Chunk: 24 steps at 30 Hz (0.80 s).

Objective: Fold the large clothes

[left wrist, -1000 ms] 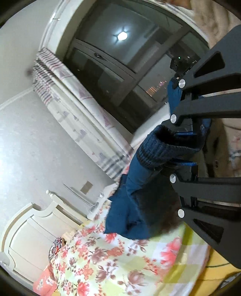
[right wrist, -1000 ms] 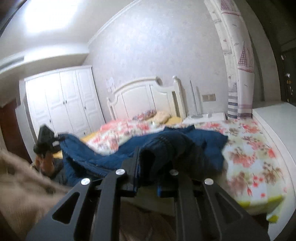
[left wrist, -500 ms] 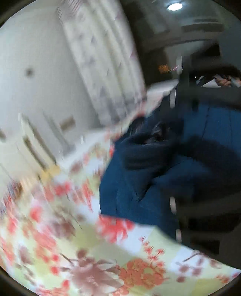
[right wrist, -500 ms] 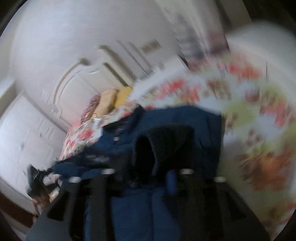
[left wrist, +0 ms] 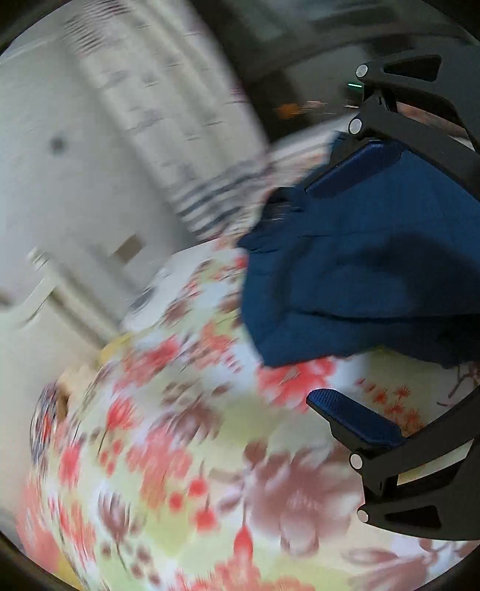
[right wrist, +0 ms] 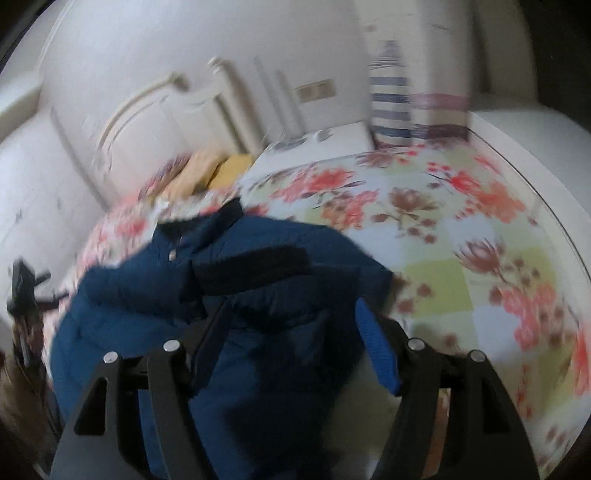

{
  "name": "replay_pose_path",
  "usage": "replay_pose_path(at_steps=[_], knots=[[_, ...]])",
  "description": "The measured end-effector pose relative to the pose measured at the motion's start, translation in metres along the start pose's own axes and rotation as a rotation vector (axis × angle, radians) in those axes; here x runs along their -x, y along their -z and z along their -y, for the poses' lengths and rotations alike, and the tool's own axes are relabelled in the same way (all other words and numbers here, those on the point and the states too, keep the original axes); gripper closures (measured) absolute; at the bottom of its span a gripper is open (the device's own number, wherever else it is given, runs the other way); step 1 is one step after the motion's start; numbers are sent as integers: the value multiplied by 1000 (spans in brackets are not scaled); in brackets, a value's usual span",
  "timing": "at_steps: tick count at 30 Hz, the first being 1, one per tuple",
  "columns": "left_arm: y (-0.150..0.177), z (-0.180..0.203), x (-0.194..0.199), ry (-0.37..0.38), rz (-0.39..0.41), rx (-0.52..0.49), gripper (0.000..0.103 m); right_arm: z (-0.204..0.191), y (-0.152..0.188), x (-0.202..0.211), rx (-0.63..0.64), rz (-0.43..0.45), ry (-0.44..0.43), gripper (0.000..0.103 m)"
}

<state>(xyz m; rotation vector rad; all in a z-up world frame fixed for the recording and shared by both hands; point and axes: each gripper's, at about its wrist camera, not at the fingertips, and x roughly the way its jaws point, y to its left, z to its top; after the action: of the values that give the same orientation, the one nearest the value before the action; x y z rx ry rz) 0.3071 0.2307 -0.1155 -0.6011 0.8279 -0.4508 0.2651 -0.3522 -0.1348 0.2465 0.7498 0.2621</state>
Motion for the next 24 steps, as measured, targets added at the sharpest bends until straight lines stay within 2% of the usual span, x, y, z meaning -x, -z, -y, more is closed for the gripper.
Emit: replay_pose_path(at_steps=[2,5,10,17,21,22,23,24], knots=[[7,6,-14,28,-59,-76,4,-6,0,-6,28,-36,-36,34],[15,17,-31,58,-104,-119,4,-11,-4,-22,74,-102,-10,33],[12,22,-52,24,-140,-148,4,1,-5,-34,51,-122,-42,32],[-5,31,-68,3,-159,-183,4,1,-1,-33,49,-84,-62,32],[-11,34,-89,-87,-212,-225,4,2,1,-33,41,-76,-70,34],[-12,33,-95,-100,-228,-229,6,1,1,-33,41,-73,-72,36],[-11,32,-98,-105,-226,-236,20,1,1,-32,43,-71,-74,42],[-9,34,-97,-103,-203,-248,32,-1,1,-30,49,-60,-65,53]])
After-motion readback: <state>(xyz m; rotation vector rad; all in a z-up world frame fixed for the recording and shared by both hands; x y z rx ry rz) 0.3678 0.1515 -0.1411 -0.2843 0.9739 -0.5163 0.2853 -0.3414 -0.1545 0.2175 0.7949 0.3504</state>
